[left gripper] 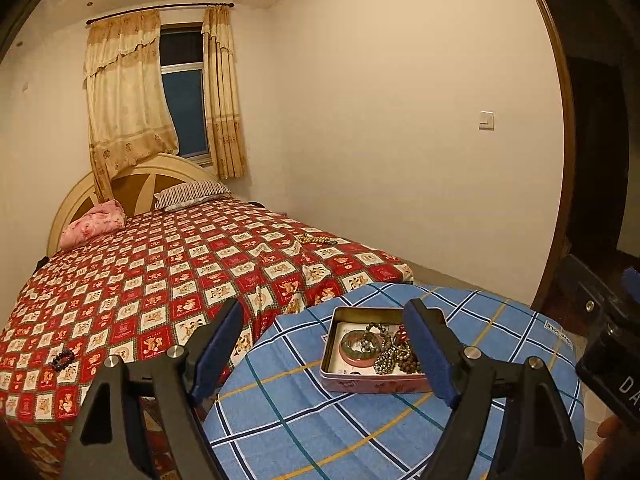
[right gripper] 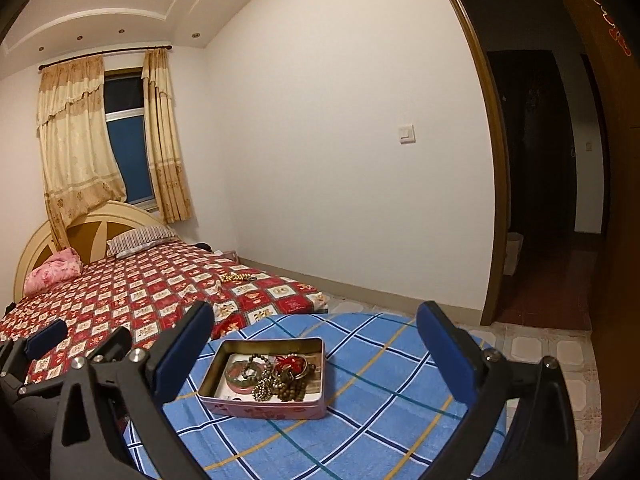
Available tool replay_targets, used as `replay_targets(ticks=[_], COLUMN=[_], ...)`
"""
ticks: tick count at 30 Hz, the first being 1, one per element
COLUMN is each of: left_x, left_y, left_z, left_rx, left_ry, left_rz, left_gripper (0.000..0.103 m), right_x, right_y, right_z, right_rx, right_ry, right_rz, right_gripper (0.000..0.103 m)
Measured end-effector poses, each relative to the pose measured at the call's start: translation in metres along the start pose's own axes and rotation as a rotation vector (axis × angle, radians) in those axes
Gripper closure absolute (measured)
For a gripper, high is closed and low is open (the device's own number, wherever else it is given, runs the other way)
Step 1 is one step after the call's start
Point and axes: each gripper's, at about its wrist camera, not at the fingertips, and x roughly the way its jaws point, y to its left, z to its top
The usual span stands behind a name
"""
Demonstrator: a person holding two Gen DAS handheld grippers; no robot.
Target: Organize jewelry
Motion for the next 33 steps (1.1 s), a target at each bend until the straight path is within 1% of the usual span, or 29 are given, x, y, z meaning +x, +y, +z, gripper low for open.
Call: replay_targets(ticks=[18,33], left_x=[0.012,0.013], left_y=[-0.001,-0.001], left_z=[-0.004,-0.004], left_rx=[0.002,0.005], left_ry=[0.033,0.033], left_rz=[-0.006,-0.006], left_gripper=[0.021,0.021], right_x=[0.008,0.008], right_y=[-0.007,-0.008], right_z=[-0.004,-0.003], right_rx=[0.014,0.015], right_ry=[0.036,0.041], right_rz=[-0.008,-0.011], right_gripper=[0.0,0.0])
